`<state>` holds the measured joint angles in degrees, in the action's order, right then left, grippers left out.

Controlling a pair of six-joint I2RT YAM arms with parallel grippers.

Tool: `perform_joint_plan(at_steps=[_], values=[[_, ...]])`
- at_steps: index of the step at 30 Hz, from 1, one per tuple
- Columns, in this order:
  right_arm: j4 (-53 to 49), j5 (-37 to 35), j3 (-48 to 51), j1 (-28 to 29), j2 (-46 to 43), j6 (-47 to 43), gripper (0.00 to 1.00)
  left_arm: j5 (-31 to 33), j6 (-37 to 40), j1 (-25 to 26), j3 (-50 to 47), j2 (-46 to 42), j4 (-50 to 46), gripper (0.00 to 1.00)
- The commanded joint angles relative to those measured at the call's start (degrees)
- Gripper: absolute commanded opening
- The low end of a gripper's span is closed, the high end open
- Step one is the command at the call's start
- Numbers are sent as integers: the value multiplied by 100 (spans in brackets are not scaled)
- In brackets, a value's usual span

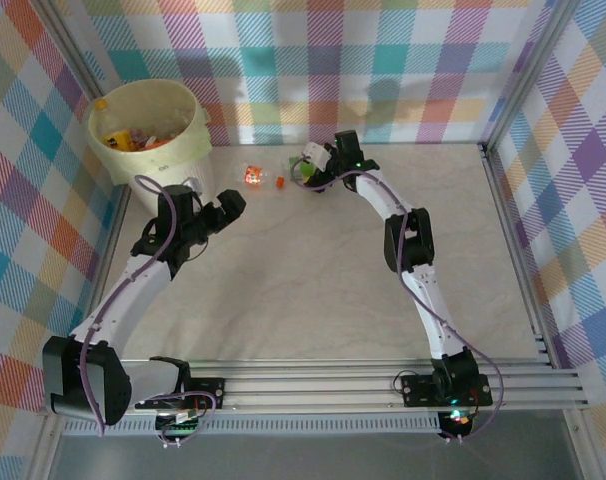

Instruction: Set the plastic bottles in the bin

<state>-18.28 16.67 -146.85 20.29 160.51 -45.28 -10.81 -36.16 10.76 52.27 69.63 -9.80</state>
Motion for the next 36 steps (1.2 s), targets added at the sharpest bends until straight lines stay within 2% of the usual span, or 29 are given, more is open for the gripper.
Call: perform_joint_plan(at_steps=[1,5,7,10,11,17,20,24,30,36], values=[[-514,528,-265,-43,91,-106,85,27,133,55,40,83,211,100],[-895,615,-262,-44,20,-188,75,-82,72,60,71,192,268,100],[-1021,584,-178,-38,-72,-184,66,-155,62,57,95,229,255,100],[-628,337,383,-26,-413,-5,53,-185,57,66,105,222,208,100],[-466,276,612,-27,-554,71,51,-178,65,67,102,217,198,100],[634,371,2245,24,-1575,404,46,-147,74,75,44,111,137,100],[581,194,2484,151,-1735,222,44,-119,75,75,-5,83,145,100],[657,-47,2725,275,-1910,425,42,-197,71,84,-23,60,163,100],[1722,3,4400,497,-2921,266,40,-214,214,93,-88,-19,101,100],[2655,108,6216,622,-4304,713,39,-847,126,106,-41,151,150,100]])
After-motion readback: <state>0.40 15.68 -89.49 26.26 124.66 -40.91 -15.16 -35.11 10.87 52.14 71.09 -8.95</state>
